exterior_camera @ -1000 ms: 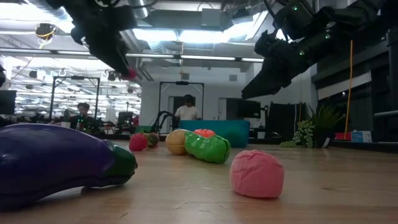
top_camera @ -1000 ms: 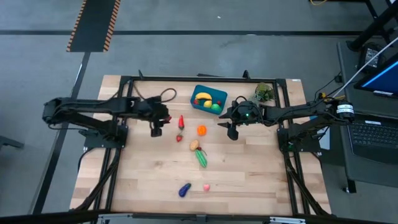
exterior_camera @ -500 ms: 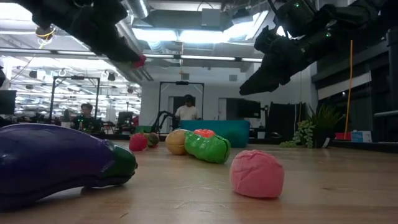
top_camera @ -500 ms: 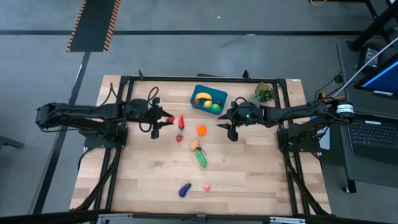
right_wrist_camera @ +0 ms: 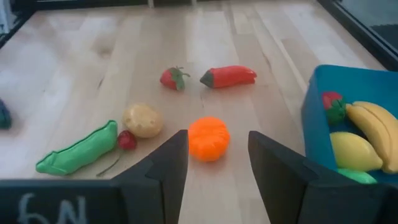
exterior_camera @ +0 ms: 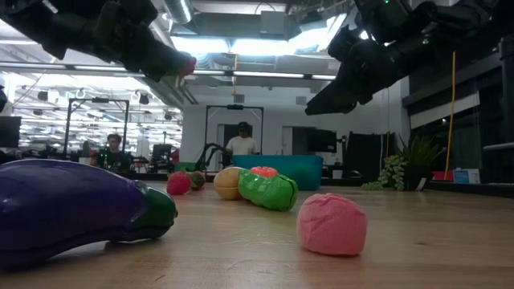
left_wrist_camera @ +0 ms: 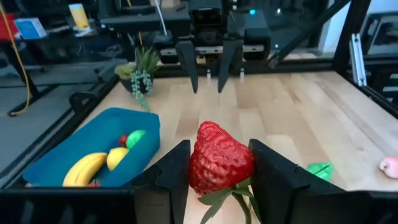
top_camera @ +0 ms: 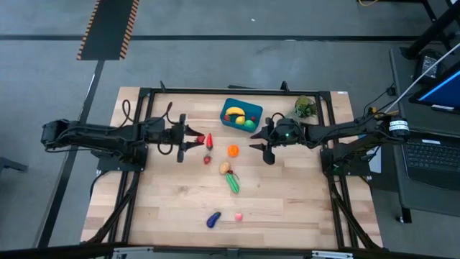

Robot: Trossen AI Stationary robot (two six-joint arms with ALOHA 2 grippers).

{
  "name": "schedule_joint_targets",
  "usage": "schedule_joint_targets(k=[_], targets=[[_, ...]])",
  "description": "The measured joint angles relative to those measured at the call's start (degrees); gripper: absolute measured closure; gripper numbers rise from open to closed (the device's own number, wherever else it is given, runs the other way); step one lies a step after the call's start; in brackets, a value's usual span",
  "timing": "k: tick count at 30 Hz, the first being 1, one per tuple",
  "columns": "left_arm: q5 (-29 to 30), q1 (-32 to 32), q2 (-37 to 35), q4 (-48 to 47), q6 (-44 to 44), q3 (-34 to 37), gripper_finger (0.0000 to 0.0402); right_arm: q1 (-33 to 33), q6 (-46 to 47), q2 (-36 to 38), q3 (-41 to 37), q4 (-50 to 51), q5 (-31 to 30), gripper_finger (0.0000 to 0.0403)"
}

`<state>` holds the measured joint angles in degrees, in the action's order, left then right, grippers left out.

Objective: Pick and placing Produce into tupperware
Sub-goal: Put the top red strawberry into the blue bin

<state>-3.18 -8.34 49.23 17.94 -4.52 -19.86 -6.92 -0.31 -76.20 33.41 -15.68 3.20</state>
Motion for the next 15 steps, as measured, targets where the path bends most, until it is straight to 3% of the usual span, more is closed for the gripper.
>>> schedule_joint_targets(k=[15], targets=[[-5.6,-0.6,0.0,15.2,-0.1,7.5,0.0272,0.4,-0.3,0.0,0.0,-1.3,0.0,0.0232]])
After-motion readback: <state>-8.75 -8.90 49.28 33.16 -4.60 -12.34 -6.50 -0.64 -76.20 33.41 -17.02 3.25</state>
